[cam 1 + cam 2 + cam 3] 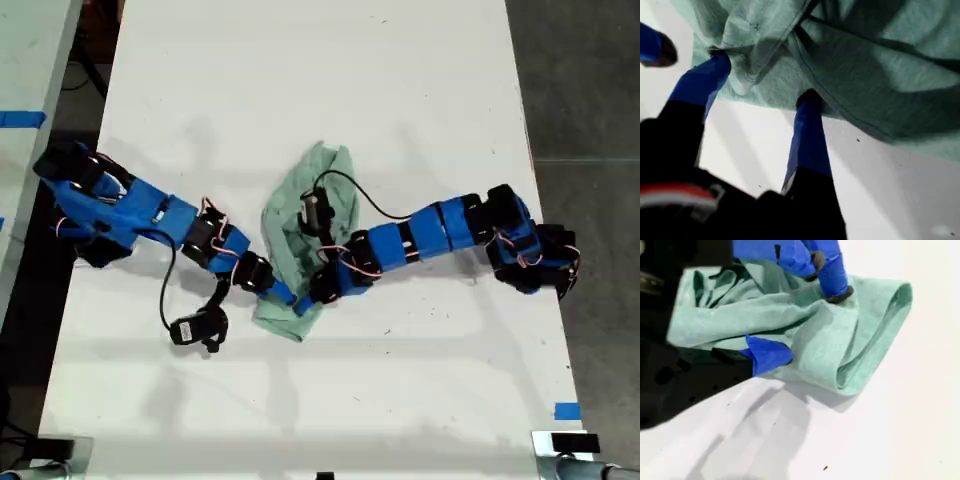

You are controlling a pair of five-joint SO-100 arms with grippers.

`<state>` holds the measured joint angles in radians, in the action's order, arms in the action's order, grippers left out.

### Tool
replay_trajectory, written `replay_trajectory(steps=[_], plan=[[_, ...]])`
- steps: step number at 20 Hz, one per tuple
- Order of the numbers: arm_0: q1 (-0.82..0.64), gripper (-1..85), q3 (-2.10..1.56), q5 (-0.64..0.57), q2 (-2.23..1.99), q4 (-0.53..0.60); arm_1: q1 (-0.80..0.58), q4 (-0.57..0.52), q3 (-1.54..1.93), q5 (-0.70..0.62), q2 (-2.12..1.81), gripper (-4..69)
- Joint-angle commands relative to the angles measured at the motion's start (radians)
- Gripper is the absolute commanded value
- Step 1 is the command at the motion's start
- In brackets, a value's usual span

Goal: Fold t shirt

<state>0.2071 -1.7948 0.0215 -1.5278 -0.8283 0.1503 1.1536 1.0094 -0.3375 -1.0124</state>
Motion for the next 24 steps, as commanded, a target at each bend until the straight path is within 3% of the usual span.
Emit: replay_trajectory(steps=[1, 6, 12, 13, 14, 15, 19, 24], plan=[[0.021, 3.0, 0.21, -0.026, 0.187, -0.006, 0.026, -0.034, -0.074, -0.014, -0.009, 28.4], [0.018, -0.2, 0.261, 0.015, 0.261, -0.077, 0.061, -0.051, -0.089, -0.026, -0.021, 28.9], [0.028, -0.2, 0.336, 0.009, 0.299, -0.083, 0.137, -0.204, -0.095, 0.012, 0.1, 28.6], [0.032, -0.2, 0.359, 0.006, 0.311, -0.087, 0.146, -0.219, -0.101, 0.021, 0.127, 25.9], [0.034, -0.2, 0.382, 0.005, 0.324, -0.098, 0.152, -0.218, -0.1, 0.037, 0.141, 10.5], [0.035, -0.2, 0.391, 0.003, 0.331, -0.106, 0.153, -0.204, -0.087, 0.051, 0.143, 0.2], [0.057, -0.2, 0.402, 0.009, 0.321, -0.133, 0.156, -0.055, -0.086, 0.066, 0.095, 0.2], [0.158, -0.2, 0.589, -0.009, 0.288, -0.238, 0.184, 0.009, -0.081, 0.011, -0.048, 0.2]])
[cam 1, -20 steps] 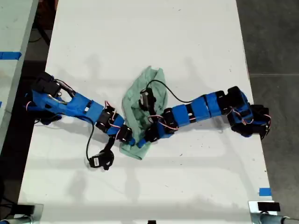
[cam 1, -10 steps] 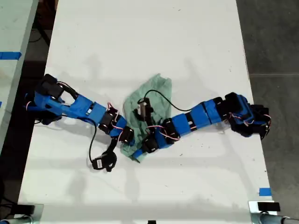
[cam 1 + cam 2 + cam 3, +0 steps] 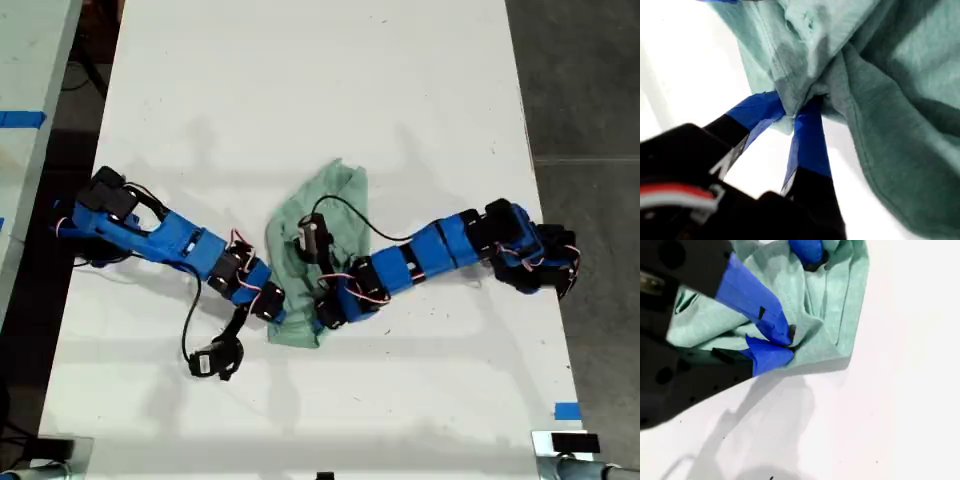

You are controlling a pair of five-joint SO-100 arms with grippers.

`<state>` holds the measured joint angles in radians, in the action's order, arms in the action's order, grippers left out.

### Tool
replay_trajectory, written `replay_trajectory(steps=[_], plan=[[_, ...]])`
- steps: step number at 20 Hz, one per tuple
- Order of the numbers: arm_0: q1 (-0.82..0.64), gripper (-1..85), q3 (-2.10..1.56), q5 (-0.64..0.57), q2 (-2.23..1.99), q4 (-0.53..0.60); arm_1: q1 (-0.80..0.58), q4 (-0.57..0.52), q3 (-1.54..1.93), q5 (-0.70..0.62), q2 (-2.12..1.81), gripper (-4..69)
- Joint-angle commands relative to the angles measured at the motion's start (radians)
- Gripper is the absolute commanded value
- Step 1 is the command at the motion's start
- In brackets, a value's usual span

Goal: Fold t shirt

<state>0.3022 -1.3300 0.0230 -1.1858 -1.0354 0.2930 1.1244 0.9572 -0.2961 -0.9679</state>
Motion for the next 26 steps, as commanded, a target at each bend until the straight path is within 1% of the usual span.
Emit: replay_trajectory(steps=[1, 3, 4, 8, 9, 10, 11, 13, 14, 15, 16, 17, 18, 19, 20, 21, 26], plan=[[0.089, -0.2, 0.201, -0.02, -0.054, -0.054, 0.063, 0.038, -0.038, -0.048, -0.137, 0.2], [0.124, -0.3, 0.337, -0.092, -0.071, -0.063, 0.094, 0.038, -0.032, -0.078, -0.252, 0.2], [0.126, -0.3, 0.345, -0.129, -0.11, -0.044, 0.097, 0.04, -0.023, -0.098, -0.308, 0.2], [0.055, -0.3, 0.318, -0.167, -0.21, -0.089, 0.049, 0.087, 0.025, -0.15, -0.46, 0.2], [0.041, 4.8, 0.299, -0.169, -0.193, -0.087, 0.044, 0.089, 0.04, -0.149, -0.468, 0.2], [0.037, 18.8, 0.295, -0.16, -0.15, -0.087, 0.043, 0.089, 0.043, -0.144, -0.46, 0.2], [0.032, 27.1, 0.295, -0.135, -0.103, -0.094, 0.049, 0.08, 0.048, -0.137, -0.442, 0.2], [0.031, 28.5, 0.298, -0.112, -0.023, -0.074, 0.064, 0.06, 0.052, -0.118, -0.397, 0.2], [0.031, 28.8, 0.298, -0.078, 0.005, -0.069, 0.067, 0.049, 0.052, -0.112, -0.38, 0.2], [0.031, 29.5, 0.298, -0.031, 0.031, -0.08, 0.072, 0.044, 0.049, -0.107, -0.368, 0.2], [0.028, 32.2, 0.295, 0.006, 0.058, -0.112, 0.075, 0.04, 0.048, -0.104, -0.364, 0.2], [0.021, 32.2, 0.295, 0.029, 0.094, -0.149, 0.078, 0.037, 0.048, -0.104, -0.364, 0.2], [0.017, 28.3, 0.298, 0.026, 0.132, -0.164, 0.078, 0.037, 0.044, -0.106, -0.365, 0.2], [0.011, 12.0, 0.301, 0.057, 0.163, -0.19, 0.08, 0.037, 0.043, -0.107, -0.368, 0.2], [0.006, 1.6, 0.302, 0.063, 0.179, -0.204, 0.08, 0.037, 0.041, -0.109, -0.371, 0.2], [0.008, -0.1, 0.301, 0.084, 0.183, -0.213, 0.081, 0.037, 0.038, -0.112, -0.371, 0.2], [0.052, -0.2, 0.327, 0.081, 0.023, -0.215, 0.086, 0.028, 0.031, -0.117, -0.37, 0.2]])
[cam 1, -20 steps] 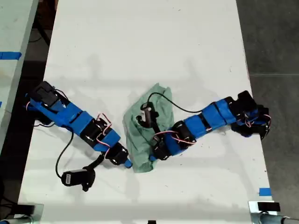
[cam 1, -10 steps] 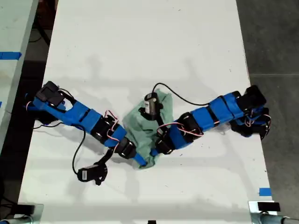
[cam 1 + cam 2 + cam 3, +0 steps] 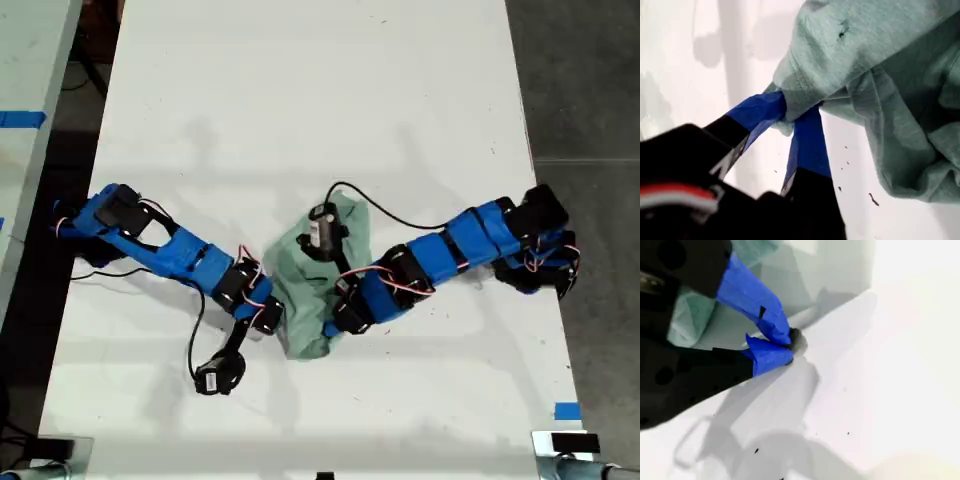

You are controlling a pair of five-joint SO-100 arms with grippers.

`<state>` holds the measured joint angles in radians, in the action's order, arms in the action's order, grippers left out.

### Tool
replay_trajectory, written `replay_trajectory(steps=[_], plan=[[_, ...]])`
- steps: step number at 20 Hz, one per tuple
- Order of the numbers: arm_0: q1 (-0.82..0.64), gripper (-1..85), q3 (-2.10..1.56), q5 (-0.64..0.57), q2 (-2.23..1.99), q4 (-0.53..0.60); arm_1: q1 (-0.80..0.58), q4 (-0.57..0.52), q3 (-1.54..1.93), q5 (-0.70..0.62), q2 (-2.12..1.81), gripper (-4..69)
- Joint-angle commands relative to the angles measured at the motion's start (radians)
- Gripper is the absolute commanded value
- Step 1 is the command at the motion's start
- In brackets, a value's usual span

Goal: Fold t shirt

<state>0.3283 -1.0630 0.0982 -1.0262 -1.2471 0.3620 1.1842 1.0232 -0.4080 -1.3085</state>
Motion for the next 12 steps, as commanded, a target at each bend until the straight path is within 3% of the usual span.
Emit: replay_trajectory(steps=[1, 3, 6, 12], plan=[[0.04, 0.6, 0.061, -0.008, -0.175, 0.005, 0.018, -0.032, -0.035, -0.005, -0.028, 0.2], [0.072, 4.2, 0.063, -0.014, -0.224, 0.021, 0.017, -0.029, -0.021, 0.003, -0.026, 0.2], [0.112, 22.3, 0.064, -0.005, -0.282, 0.064, 0.008, -0.028, -0.005, 0.014, -0.017, 0.2], [-0.032, 24.9, 0.051, 0.063, -0.183, -0.038, 0.009, -0.038, -0.012, 0.011, -0.008, 0.2]])
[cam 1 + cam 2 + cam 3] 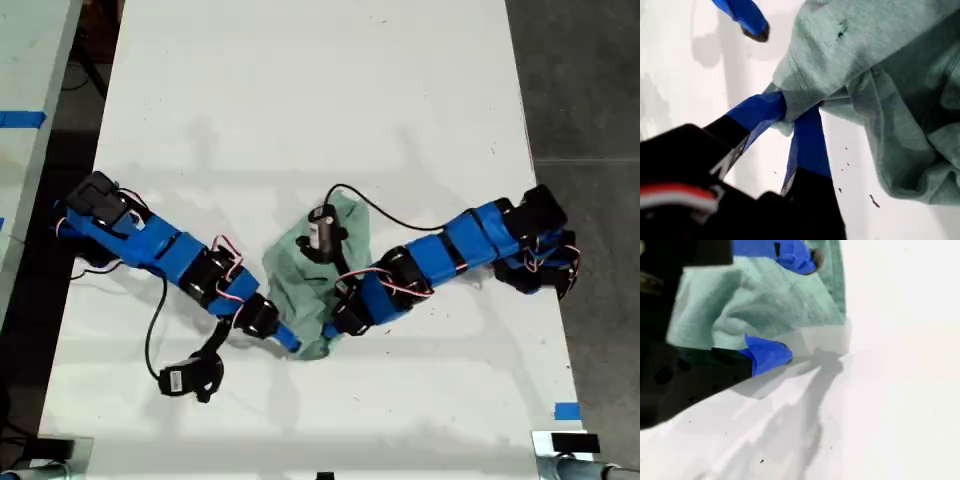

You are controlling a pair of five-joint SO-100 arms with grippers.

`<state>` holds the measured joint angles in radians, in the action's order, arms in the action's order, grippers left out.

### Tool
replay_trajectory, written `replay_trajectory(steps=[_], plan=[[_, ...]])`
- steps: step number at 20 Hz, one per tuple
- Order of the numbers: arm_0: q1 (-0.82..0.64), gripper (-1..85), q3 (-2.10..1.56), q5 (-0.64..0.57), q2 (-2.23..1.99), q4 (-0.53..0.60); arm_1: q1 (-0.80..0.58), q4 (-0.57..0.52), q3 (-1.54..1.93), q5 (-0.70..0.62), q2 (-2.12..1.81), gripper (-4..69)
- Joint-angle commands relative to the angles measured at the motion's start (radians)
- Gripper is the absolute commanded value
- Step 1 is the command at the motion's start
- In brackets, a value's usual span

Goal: Fold t shirt

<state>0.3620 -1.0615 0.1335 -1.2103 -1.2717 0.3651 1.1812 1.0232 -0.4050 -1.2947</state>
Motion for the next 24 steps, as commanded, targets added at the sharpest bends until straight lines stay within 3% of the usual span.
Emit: replay_trajectory(steps=[1, 3, 5, 6, 12, 18, 24], plan=[[-0.091, 24.3, 0.049, 0.038, 0.023, -0.015, 0.008, -0.037, -0.012, 0.008, -0.021, 0.2], [-0.12, 21.7, 0.051, 0.054, 0.064, 0.005, 0.011, -0.037, -0.012, 0.008, -0.02, 0.2], [-0.13, 2.5, 0.051, 0.057, 0.121, 0.012, 0.015, -0.038, -0.012, 0.006, -0.02, 0.2], [-0.133, 0.0, 0.051, 0.061, 0.152, 0.009, 0.018, -0.043, -0.012, 0.005, -0.018, 0.2], [-0.106, -0.2, 0.057, 0.037, 0.129, 0.029, 0.025, -0.06, -0.012, 0.003, -0.005, 0.2], [-0.031, -0.2, 0.055, -0.169, -0.218, 0.133, 0.003, -0.067, -0.12, -0.118, -0.083, 0.3], [-0.357, 2.2, -0.123, -0.333, -0.482, 0.038, -0.268, -0.055, 0.144, -0.224, -0.422, 0.3]])
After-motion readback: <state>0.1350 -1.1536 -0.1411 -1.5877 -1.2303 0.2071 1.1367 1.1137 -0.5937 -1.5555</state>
